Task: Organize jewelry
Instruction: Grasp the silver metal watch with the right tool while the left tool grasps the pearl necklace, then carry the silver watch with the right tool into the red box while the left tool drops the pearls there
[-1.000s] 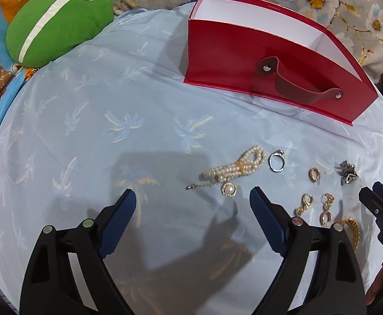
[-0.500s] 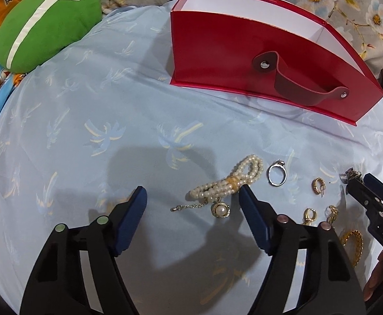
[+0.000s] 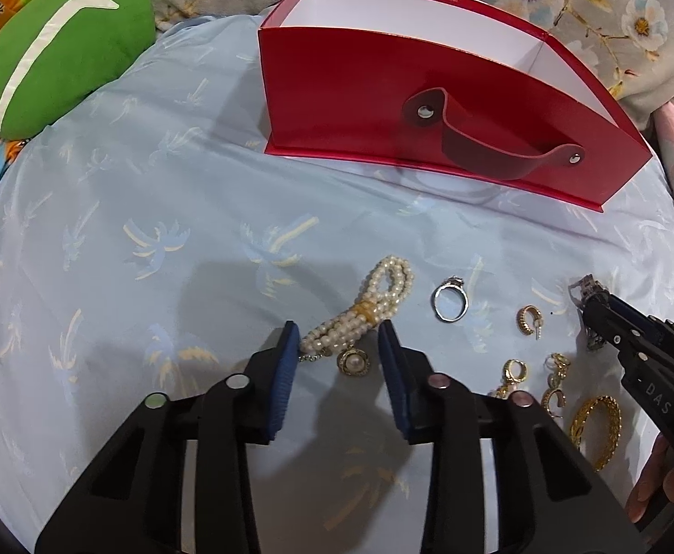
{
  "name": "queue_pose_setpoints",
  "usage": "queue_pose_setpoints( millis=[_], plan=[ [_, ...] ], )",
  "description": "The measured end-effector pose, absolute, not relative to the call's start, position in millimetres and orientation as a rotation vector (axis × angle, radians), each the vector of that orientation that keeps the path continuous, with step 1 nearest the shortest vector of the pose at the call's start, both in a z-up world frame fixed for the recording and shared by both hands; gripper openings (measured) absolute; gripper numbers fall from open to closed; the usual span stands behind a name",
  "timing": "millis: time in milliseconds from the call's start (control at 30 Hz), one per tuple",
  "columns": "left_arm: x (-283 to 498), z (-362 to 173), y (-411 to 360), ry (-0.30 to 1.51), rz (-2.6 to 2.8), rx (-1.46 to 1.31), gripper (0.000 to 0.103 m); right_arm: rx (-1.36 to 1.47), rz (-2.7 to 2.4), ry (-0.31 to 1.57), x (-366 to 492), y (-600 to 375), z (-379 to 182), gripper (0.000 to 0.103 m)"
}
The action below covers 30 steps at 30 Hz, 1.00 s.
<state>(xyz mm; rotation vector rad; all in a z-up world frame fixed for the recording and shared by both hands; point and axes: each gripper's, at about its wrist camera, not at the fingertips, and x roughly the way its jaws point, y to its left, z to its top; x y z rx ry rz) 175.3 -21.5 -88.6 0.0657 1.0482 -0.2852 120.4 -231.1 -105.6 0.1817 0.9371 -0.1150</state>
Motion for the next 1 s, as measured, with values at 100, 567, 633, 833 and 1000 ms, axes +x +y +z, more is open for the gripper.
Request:
queue_pose_setpoints(
  millis=[100, 567, 633, 833, 1000],
  plan=[
    [172, -87, -20, 1.059, -0.307, 0.037, 0.022, 0.191, -0.109, 0.935, 118, -232, -104, 0.017],
    [141, -37, -11, 0.962, -0.354, -0.007, 0.013, 0.211, -0.102, 0.865, 92, -231, -75, 0.017],
    [135, -27, -9, 0.939, -0.364, -0.008, 0.012, 0.212, -0.1, 0.851, 88, -231, -69, 0.017],
    [124, -5, -6, 0.895, -0.382, -0.018, 0.007, 0.21, -0.091, 0.817, 78, -229, -54, 0.017],
    [118, 12, -8, 0.862, -0.401, -0.018, 0.0, 0.209, -0.076, 0.776, 71, -227, -37, 0.017]
  ],
)
